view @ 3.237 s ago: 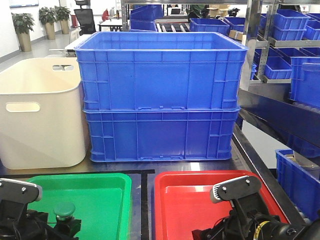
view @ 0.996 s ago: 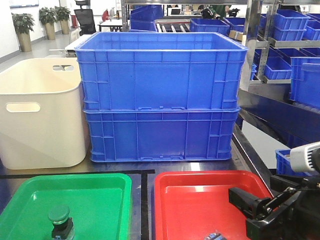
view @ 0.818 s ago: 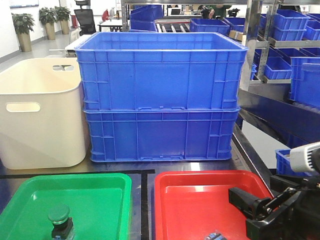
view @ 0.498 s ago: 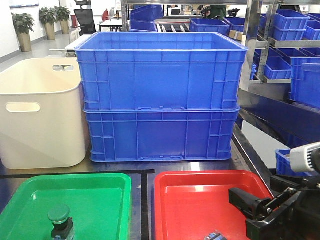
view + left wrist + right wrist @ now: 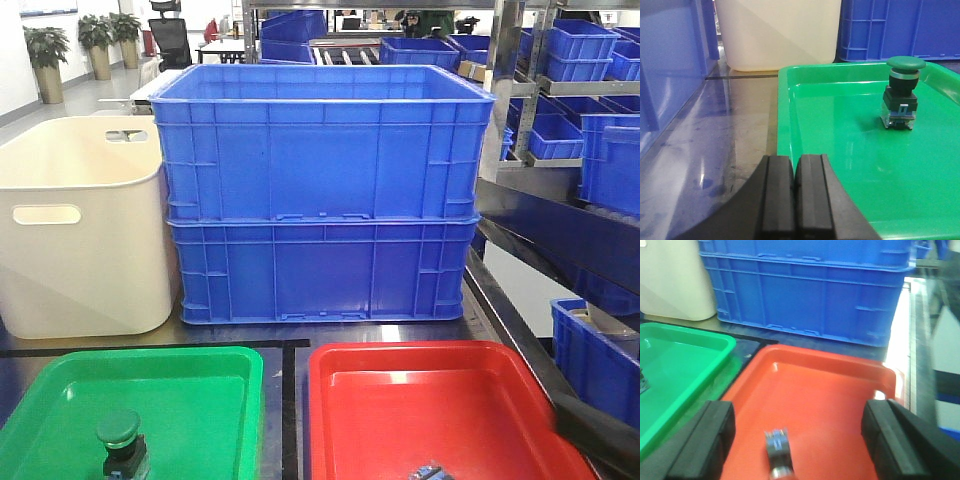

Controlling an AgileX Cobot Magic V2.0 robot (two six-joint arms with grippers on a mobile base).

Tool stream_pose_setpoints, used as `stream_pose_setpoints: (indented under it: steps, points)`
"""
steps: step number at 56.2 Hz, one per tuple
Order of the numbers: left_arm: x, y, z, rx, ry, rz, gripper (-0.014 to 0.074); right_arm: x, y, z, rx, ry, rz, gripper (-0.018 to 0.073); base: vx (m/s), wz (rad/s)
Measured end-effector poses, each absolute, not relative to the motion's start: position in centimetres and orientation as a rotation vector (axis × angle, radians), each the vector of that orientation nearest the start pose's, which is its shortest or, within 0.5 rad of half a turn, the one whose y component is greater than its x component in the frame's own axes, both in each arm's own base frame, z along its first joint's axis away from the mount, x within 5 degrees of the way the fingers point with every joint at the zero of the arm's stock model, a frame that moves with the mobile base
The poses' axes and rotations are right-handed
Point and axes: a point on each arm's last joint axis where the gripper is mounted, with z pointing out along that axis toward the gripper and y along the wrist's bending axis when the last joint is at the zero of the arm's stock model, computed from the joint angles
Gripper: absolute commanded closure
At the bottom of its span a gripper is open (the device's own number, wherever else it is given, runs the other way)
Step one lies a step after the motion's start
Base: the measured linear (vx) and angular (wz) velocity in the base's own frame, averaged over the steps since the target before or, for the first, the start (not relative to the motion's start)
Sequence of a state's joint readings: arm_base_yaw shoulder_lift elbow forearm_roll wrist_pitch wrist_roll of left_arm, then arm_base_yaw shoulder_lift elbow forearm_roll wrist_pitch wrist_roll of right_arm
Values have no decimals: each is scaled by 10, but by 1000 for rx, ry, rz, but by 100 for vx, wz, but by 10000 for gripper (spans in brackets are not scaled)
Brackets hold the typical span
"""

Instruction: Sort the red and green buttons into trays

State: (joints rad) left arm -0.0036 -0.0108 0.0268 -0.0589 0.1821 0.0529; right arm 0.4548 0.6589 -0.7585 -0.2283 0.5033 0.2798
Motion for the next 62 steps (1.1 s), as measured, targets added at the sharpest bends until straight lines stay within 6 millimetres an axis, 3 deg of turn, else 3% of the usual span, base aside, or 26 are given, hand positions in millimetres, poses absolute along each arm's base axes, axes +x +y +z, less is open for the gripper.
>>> stream_pose_setpoints:
  steps: [7,17,28,38,62]
  points:
    - [56,-1,188,7,1681,-15,587,85,25,360,-216,1831,241,125,0,0]
    - [56,-1,188,7,1681,-15,587,53,5,317,-49,1765,192,333,0,0]
    - [56,-1,188,7,1681,-15,587,44,-3,247,96,1729,89,575,0,0]
    - [56,-1,188,7,1682,-15,587,54,-3,191,63,1730,29,571,0,0]
    - [56,-1,188,7,1684,-16,587,57,0,193,-38,1620,-19,568,0,0]
